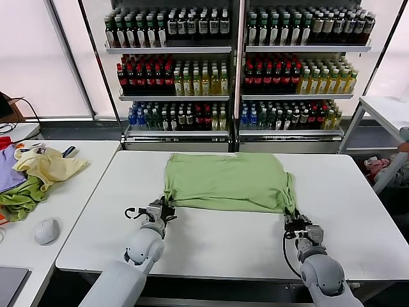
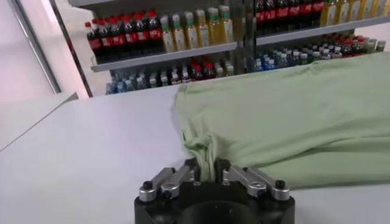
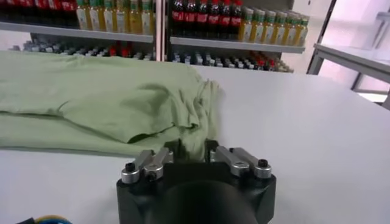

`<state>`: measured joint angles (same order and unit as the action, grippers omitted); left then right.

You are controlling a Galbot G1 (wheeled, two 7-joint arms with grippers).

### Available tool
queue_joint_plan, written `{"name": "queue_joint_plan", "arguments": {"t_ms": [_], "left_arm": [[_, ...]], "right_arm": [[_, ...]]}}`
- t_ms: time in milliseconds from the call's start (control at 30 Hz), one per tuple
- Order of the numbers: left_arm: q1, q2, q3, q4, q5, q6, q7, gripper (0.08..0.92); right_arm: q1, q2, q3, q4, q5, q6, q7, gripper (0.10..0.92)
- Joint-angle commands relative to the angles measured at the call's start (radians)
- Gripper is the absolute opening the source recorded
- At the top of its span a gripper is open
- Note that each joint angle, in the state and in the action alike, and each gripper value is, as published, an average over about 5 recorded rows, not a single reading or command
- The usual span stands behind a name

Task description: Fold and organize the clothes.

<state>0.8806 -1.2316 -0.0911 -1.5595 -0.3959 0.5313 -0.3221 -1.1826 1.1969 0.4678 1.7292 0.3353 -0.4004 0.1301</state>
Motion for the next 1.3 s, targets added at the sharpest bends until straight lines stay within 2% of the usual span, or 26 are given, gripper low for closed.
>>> {"name": "queue_joint_plan", "arguments": {"t_ms": [33,200,633,800,967,1133,1300], "left_arm": [[0.040,0.012,-0.009,-0.070,-0.033,0.009,0.001,0.137],[0.121,0.033,-0.029,-0.179,-0.035,0.009,0.000,0.137],[0.424,0.136,-0.113,-0.529,-0.029,0.026,0.000,0.137],[0.521,0.164,-0.161,-0.602,-0.027,0.028,-0.004,0.137],[0.570,0.169,-0.197,-0.629,-0.024,0.038,-0.006,0.137],[0.573,0.170,-0.216,-0.635,-0.023,0.050,-0.004,0.162],[0.537,0.180,-0.223,-0.613,-0.023,0.049,-0.003,0.296]], "right_arm": [[-0.026,-0.006,0.006,0.042,0.018,-0.005,-0.011,0.152],[-0.103,-0.009,0.043,0.134,0.012,0.005,-0.018,0.136],[-0.427,0.029,0.152,0.407,-0.080,0.041,-0.040,0.136],[-0.494,0.033,0.167,0.448,-0.106,0.054,-0.043,0.136],[-0.514,0.038,0.162,0.472,-0.154,0.043,-0.037,0.139],[-0.498,0.032,0.168,0.483,-0.172,0.052,-0.037,0.235],[-0.453,0.018,0.184,0.478,-0.150,0.070,-0.040,0.382]]}}
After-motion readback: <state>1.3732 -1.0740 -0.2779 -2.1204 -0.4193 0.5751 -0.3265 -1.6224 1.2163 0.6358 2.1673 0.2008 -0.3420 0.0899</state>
